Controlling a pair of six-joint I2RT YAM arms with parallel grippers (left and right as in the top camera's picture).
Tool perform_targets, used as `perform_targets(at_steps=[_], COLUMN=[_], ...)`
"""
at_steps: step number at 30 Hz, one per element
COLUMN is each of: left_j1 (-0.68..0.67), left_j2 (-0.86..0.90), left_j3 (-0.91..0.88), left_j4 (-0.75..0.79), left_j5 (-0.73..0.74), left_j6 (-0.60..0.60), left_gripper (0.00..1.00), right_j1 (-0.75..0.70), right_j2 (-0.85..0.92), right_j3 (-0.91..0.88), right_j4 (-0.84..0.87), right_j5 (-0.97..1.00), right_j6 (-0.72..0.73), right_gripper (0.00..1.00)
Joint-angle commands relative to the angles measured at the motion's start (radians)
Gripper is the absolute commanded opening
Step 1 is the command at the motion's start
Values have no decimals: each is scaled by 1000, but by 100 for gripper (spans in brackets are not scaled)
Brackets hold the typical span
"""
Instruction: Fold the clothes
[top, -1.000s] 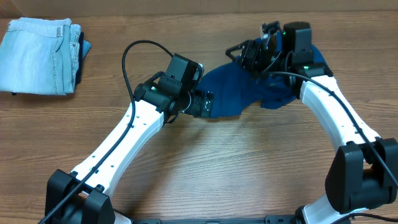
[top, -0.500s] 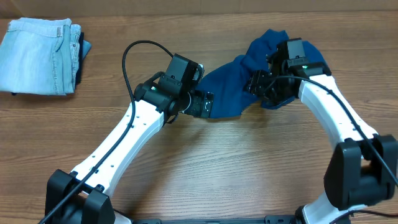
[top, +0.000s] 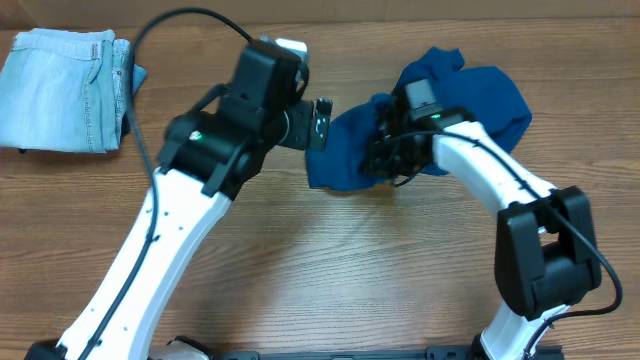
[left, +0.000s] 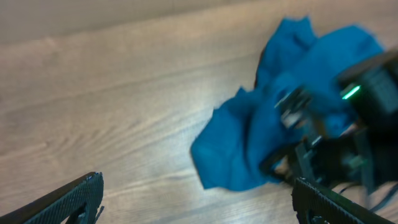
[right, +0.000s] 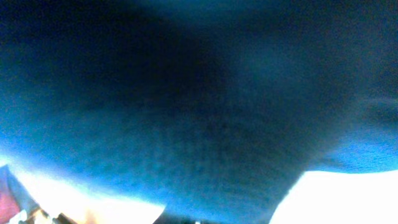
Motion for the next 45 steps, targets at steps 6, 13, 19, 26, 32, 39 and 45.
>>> perform_targets(at_steps=[6, 13, 19, 26, 32, 39, 45], left_j1=[-6, -7, -7, -7, -7, -8, -35], left_j2=[3, 3, 3, 3, 3, 3, 7], left_j3=[13, 13, 13, 13, -46, -239, -447], left_j4=[-50, -56, -61, -99, -159, -88, 115], left_j5=[-39, -39, -38, -34, -34, 76, 96], left_j6=[26, 26, 26, 27, 48, 37, 72], left_gripper=[100, 100, 100, 100, 100, 100, 100], right_j1=[145, 214, 168, 12, -101, -60, -124], right_j2=[-27, -27, -27, -27, -27, -27, -27], right_j3=[69, 72, 72, 72, 71, 51, 54], right_j4=[126, 468, 539, 358, 89, -78, 11], right_j5=[-232, -233, -166, -166, -144, -119, -41], right_j6=[-4, -17, 42, 40, 8, -17, 43], right_gripper=[4, 36, 71, 70, 70, 69, 66])
